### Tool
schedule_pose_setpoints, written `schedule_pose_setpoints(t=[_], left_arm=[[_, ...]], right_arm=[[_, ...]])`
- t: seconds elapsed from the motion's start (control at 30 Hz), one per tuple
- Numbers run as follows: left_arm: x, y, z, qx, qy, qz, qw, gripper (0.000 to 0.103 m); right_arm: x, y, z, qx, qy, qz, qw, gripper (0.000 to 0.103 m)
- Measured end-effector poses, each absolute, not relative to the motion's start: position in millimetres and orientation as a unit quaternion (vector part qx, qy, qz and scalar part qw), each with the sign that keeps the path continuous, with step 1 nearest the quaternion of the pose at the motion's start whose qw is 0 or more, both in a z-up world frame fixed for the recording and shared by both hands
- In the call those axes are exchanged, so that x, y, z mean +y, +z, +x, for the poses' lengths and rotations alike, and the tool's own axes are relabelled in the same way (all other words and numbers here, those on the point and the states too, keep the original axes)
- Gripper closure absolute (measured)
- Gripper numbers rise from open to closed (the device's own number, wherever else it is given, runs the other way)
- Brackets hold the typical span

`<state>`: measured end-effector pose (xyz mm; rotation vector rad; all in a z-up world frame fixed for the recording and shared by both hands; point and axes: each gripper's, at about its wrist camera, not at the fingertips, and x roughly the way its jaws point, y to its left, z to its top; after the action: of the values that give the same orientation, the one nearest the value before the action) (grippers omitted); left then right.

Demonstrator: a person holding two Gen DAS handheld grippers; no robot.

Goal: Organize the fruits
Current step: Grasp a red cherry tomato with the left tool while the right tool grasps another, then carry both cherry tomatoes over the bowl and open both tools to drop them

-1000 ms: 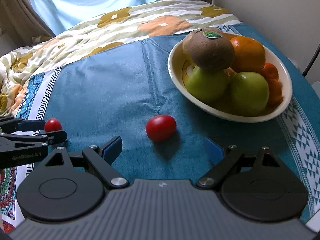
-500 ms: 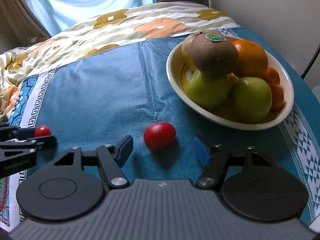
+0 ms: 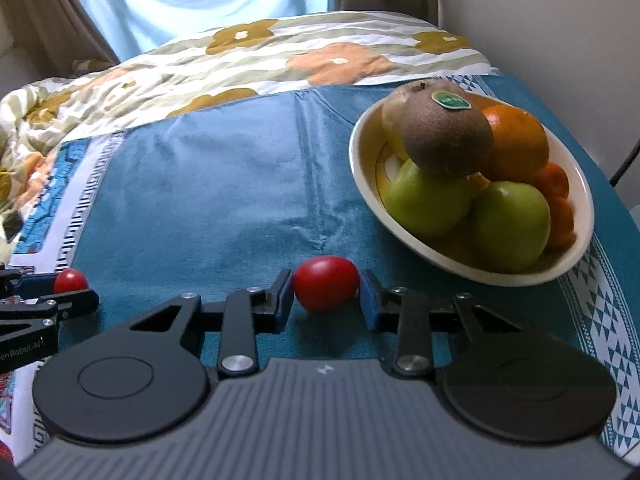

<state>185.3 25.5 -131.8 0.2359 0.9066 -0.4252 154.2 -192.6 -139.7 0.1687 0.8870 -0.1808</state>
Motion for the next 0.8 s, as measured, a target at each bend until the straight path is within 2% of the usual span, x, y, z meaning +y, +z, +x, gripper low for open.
schedule_pose_setpoints(t=[0.43, 0.8], left_arm=[[0.4, -78.2, 143.6, 0.401, -0.173, 0.083, 0.896, 0.066], [-61.5, -36.9, 126.1, 0.374, -0.183, 0.075, 0.906, 0.066]], right_arm=[[-212.4, -97.8, 125.2, 0.412, -0.044, 0.075, 0.907, 0.053], [-267.8, -61.9, 98.2, 0.396, -0.032, 0.070, 0.915, 0.053]])
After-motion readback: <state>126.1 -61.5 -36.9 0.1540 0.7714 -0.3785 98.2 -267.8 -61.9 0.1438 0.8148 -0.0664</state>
